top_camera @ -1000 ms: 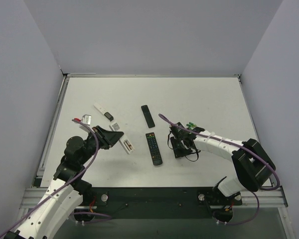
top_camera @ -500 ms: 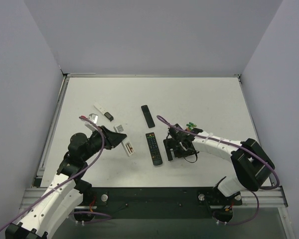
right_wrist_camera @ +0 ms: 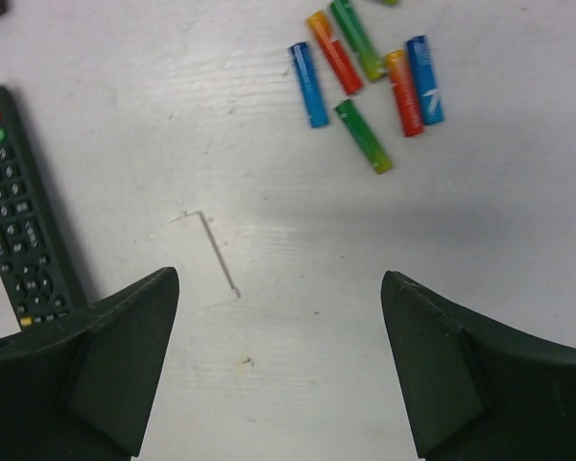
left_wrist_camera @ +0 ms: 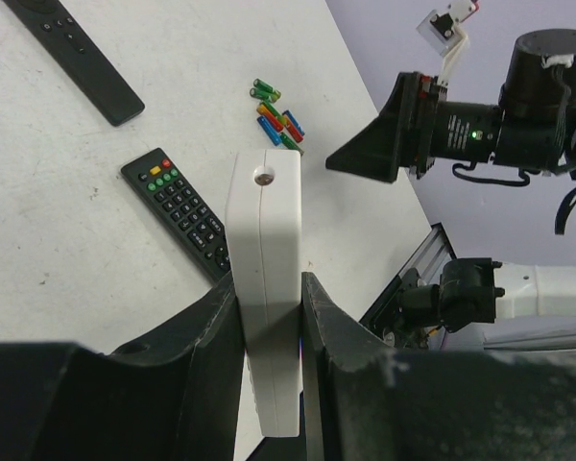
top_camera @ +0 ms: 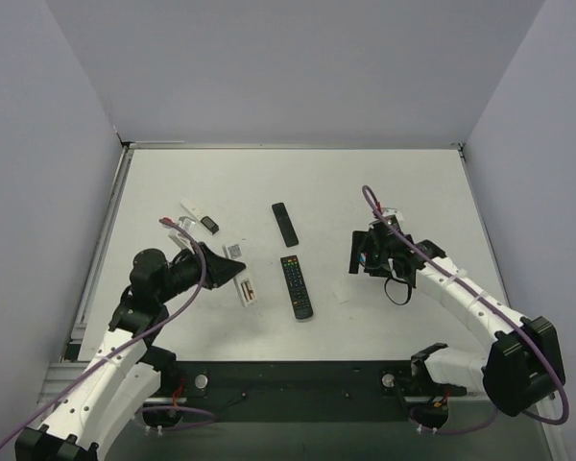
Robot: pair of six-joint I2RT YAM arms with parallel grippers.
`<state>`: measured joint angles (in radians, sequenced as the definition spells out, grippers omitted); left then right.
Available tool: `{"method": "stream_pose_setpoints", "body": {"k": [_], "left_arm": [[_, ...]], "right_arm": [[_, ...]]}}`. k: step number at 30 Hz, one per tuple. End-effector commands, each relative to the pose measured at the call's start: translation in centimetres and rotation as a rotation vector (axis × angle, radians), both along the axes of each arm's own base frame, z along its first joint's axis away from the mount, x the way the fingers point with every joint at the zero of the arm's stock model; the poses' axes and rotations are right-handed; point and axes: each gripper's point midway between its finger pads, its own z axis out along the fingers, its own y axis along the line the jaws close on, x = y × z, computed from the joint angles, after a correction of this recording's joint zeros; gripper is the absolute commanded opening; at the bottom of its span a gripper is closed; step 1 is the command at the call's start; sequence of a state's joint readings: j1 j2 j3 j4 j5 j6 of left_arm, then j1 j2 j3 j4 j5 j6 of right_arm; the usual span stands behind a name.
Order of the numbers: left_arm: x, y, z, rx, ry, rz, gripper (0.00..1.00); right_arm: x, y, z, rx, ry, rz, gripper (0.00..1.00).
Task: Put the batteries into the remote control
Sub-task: Place the battery cover at the center of the board, then pick up the battery from the center of the board.
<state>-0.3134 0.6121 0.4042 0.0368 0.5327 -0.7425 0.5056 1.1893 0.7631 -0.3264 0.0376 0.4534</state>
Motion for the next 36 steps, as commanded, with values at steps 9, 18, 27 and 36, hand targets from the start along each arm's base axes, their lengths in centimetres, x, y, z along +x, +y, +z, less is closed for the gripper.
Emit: {"method": "stream_pose_setpoints", "body": {"k": [9, 18, 27, 36], "left_arm": [[1.9, -1.7, 5.4, 0.106, -0.122, -0.152, 0.0], [2.9, -0.8, 2.0, 0.157, -0.05, -0.115, 0.0], [3.1, -1.0, 1.0, 0.11, -0.001, -0.105, 0.0], [3.3, -1.0, 1.4, 0.096, -0.027, -0.1, 0.0]], "right_arm": [[4.3, -4.1, -1.0, 0.054, 0.069, -0.175, 0.5], [5.9, -4.4, -2.7, -0.003, 0.123, -0.146, 0.38], [6.5, -4.4, -4.2, -0.041, 0.19, -0.115, 0.26], [6.6, -4.6, -5.5, -0.075, 0.245, -0.099, 0.22]]}}
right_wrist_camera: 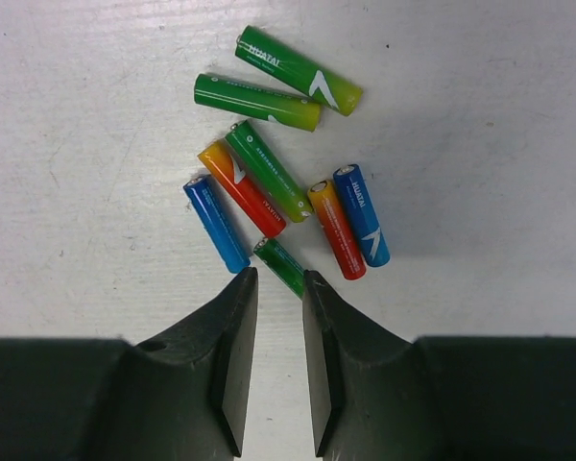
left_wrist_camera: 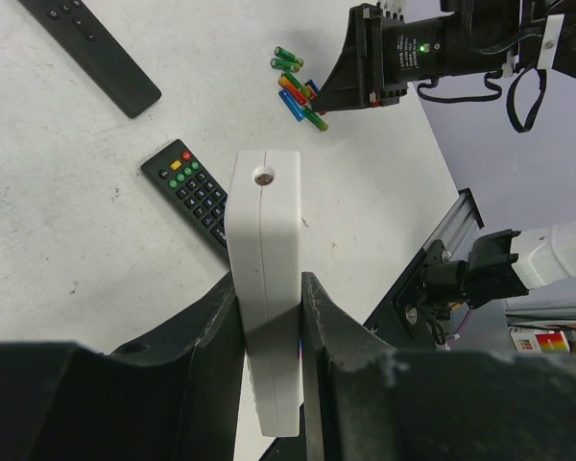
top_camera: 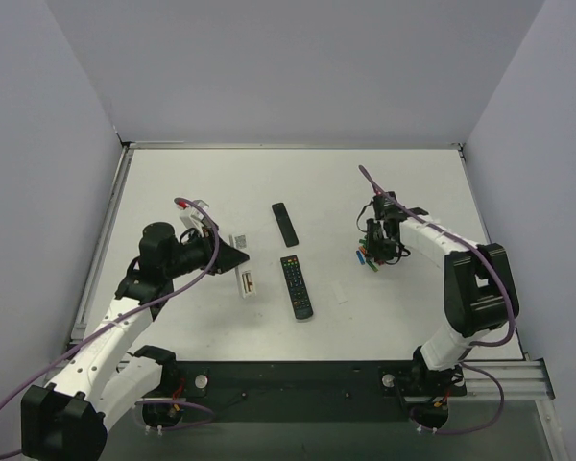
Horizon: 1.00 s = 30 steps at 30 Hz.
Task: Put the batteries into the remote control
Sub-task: Pick up the battery from the center of the board.
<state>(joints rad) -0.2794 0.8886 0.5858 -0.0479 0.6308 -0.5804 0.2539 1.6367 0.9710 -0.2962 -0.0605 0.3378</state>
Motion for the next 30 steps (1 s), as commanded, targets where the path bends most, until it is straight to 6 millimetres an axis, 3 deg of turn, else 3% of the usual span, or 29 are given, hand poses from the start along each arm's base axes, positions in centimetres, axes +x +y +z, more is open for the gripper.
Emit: {"method": "stream_pose_setpoints", "body": {"k": [1, 30], "left_arm": [[0.5, -0.2, 2.0, -0.035, -0.078, -0.01, 0.0], [0.5, -0.5, 1.7, -0.06, -0.061, -0.014, 0.0]], "right_arm": [[0.0, -0.4, 0.0, -0.024, 0.035, 0.008, 0.21], [-2.5, 0.0, -2.3, -0.093, 0.158, 0.051, 0.15]]}}
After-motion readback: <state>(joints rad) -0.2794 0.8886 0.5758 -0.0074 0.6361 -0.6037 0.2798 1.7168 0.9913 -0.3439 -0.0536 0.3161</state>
